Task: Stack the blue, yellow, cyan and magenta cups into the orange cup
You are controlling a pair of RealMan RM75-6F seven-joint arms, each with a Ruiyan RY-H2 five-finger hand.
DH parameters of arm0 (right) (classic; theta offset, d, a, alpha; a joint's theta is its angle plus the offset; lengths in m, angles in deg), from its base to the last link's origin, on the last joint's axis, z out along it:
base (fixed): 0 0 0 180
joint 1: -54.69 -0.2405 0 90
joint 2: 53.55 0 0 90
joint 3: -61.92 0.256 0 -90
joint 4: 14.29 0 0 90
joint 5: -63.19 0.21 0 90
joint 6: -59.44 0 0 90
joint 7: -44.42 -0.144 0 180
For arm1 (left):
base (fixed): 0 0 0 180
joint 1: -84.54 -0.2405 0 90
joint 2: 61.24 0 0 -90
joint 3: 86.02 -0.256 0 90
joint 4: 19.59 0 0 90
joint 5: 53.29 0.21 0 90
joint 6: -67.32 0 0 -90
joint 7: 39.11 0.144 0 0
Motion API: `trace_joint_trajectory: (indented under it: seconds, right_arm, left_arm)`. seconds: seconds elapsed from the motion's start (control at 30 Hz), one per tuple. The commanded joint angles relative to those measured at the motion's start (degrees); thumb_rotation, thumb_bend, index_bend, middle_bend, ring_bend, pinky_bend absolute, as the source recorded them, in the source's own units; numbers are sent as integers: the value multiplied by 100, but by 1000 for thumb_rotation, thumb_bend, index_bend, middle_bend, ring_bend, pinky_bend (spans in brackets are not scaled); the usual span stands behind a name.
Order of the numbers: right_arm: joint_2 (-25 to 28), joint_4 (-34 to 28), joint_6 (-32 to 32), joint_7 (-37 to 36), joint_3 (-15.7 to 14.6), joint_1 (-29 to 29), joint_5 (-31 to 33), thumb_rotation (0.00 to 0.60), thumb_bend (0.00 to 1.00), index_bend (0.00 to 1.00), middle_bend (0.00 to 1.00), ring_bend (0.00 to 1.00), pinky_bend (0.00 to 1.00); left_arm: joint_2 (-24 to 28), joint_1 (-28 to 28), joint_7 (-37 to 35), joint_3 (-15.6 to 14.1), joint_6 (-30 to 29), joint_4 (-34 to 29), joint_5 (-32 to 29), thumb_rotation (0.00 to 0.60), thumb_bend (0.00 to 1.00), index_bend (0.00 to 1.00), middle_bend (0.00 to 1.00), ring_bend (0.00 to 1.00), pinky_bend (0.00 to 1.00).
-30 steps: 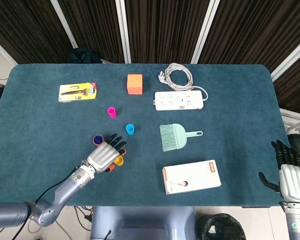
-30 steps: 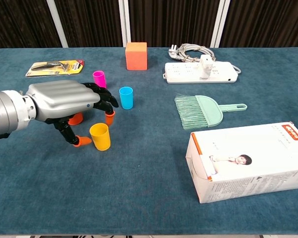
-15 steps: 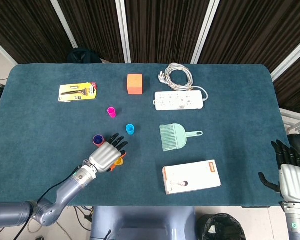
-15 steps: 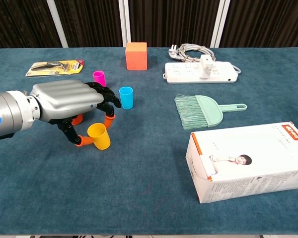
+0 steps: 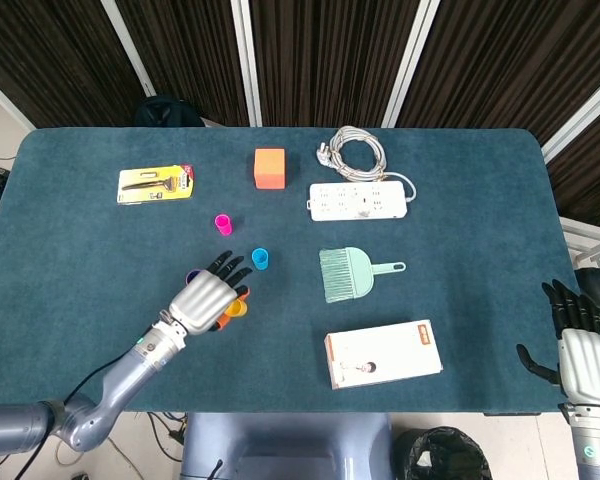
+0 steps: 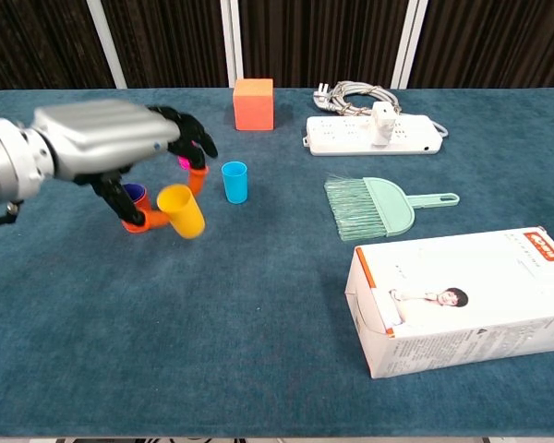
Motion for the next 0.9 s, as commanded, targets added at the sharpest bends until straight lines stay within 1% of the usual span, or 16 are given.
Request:
trace_joint_trajectory:
  seconds: [0.03, 0.23, 0.4, 0.63, 0.9]
  right_arm:
    - [0, -7, 0, 1, -2, -2, -8, 600, 343, 45, 45, 77, 36]
    - [15, -44, 5, -49, -15, 1, -37, 600, 344, 45, 44, 77, 36]
    - [38, -59, -2, -95, -13, 7, -43, 600, 343, 45, 44, 77, 36]
    - [41, -51, 3, -114, 4, 9, -5, 600, 343, 45, 45, 77, 36]
    - [36, -52, -7, -96, 9, 11, 0, 600, 343, 45, 45, 77, 36]
  left_arm:
    - [324, -67, -49, 86, -161, -168, 69, 600, 297, 436, 152, 0, 0]
    - [749, -193, -252, 108, -236, -232, 43, 600, 297, 433, 154, 0, 0]
    - [913, -257, -420, 107, -211, -125, 11, 600, 297, 429, 154, 0, 0]
    - [933, -327, -648, 108, -153, 148, -50, 600, 297, 425, 153, 0, 0]
    - [763, -354, -845, 66, 44, 548, -140, 600, 297, 425, 153, 0, 0]
